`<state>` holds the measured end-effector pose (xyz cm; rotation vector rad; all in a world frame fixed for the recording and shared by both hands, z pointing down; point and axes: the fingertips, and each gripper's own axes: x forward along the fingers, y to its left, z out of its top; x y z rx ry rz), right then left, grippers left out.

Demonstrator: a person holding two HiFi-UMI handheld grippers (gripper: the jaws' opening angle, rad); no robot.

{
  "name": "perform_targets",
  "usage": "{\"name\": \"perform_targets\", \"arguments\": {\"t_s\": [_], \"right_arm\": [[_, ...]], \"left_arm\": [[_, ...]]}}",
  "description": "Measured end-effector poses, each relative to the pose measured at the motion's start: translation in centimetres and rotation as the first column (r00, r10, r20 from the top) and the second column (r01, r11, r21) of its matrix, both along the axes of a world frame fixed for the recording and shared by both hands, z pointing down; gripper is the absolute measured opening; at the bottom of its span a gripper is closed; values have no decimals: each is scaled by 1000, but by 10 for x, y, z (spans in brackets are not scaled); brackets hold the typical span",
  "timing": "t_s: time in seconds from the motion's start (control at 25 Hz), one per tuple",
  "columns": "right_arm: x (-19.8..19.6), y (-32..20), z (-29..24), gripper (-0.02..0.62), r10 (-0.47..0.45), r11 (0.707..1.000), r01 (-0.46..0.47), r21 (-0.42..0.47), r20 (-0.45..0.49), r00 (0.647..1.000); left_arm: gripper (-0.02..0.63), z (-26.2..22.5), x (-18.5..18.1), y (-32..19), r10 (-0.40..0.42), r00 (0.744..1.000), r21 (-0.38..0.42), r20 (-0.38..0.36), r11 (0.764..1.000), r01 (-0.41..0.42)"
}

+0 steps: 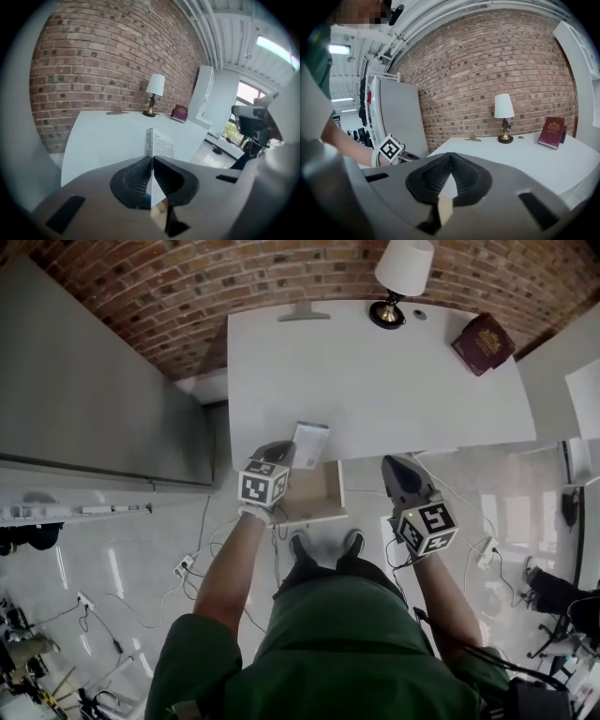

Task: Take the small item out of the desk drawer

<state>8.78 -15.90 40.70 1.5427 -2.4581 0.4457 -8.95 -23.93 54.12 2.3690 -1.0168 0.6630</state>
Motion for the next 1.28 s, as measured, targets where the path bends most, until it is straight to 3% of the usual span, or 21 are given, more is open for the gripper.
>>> {"name": "perform_targets", "arguments": {"t_s": [0.32, 0.56, 1.0, 1.28], "right_arm": [[5, -7, -7, 3, 46, 999, -46, -12, 20, 999], [9, -3, -9, 3, 68, 998, -68, -11, 0, 998], [7, 10, -1, 3, 72, 997, -73, -40, -35, 997], [13, 16, -5, 3, 70, 997, -71, -26, -34, 997]], "left_arm": [[21, 40, -10, -26, -124, 981, -184, -152, 978, 95], [21, 68, -26, -37, -246, 957, -268, -154, 943, 199], [23, 92, -41, -43, -320, 944, -308, -86, 909, 280], [25, 70, -47, -48, -339, 934, -246, -113, 920, 304]]}}
